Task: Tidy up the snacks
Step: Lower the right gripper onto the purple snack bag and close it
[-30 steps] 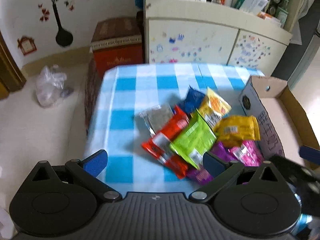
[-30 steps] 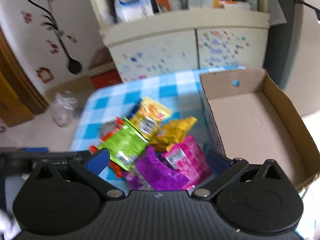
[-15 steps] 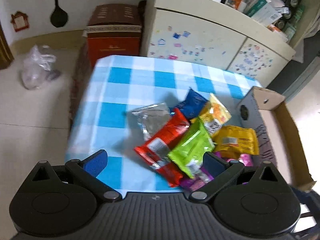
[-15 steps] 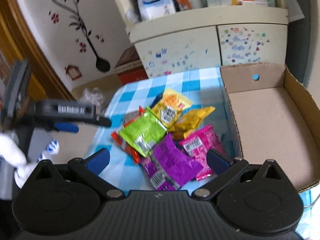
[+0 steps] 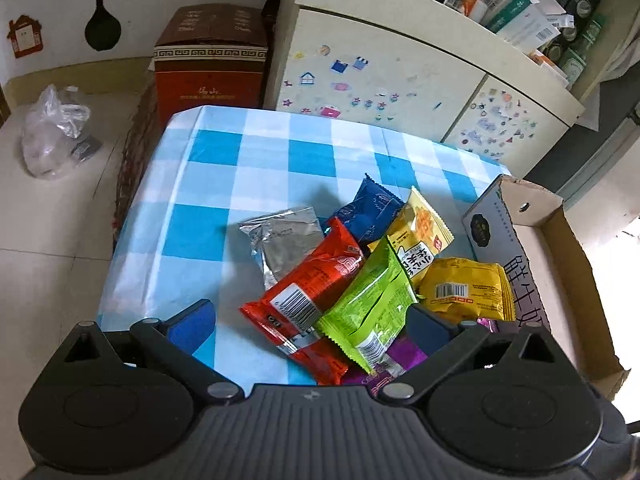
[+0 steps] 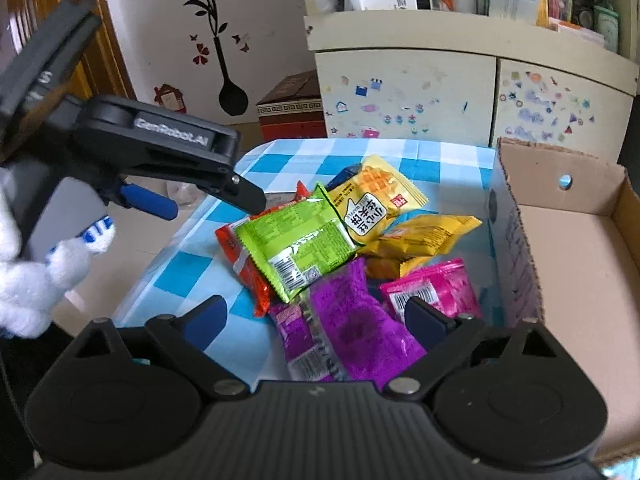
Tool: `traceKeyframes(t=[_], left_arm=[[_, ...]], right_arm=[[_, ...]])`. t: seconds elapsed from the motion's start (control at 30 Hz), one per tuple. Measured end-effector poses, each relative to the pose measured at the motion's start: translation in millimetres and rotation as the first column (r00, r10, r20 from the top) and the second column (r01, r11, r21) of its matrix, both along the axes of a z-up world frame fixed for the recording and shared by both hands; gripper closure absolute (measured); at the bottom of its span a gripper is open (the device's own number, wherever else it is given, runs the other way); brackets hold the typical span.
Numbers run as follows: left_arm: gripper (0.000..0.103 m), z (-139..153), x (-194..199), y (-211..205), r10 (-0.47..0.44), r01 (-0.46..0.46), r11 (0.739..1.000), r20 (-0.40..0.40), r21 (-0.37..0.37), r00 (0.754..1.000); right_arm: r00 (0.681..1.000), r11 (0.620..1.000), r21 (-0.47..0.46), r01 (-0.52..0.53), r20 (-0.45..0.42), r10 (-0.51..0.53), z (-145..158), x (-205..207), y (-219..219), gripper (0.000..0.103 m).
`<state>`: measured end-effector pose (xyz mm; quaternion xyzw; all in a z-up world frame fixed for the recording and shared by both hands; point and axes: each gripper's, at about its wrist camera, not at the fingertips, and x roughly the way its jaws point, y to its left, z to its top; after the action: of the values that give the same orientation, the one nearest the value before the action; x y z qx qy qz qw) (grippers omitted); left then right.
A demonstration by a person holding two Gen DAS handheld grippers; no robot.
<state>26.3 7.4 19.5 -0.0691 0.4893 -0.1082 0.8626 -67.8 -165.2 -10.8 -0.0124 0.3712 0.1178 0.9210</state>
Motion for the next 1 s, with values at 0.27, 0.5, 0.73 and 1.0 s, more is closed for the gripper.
traceKeyframes(t=[0.27, 0.5, 0.73, 1.0], left_arm=[[0.0, -9, 4, -9, -0.016, 0.016, 1.0, -0.002, 0.024, 1.0], [0.0, -8, 3, -15, -0.027, 0.026, 0.999, 0.011, 0.043, 1.0], [0.0, -11, 3, -20, -0.044, 0.044, 0.998, 0.008, 0.045, 0.999], [0.0, -16, 0, -30, -0.093, 0.091, 0.989, 0.013, 0.12, 0.996]], right_arm=[[0.99, 0.996, 0.02, -0.084, -0.113, 0.085, -17, 4, 10, 0.008], [0.99, 0.993, 0.036, -0.111, -0.084, 0.113, -6, -4, 17, 0.008], [0.999, 0.996, -0.083, -0.033, -0.035, 0.03, -23, 10, 15, 0.007], [0.985, 0.993, -0.021, -0.117, -0.13, 0.114, -28, 6, 22, 0.006]])
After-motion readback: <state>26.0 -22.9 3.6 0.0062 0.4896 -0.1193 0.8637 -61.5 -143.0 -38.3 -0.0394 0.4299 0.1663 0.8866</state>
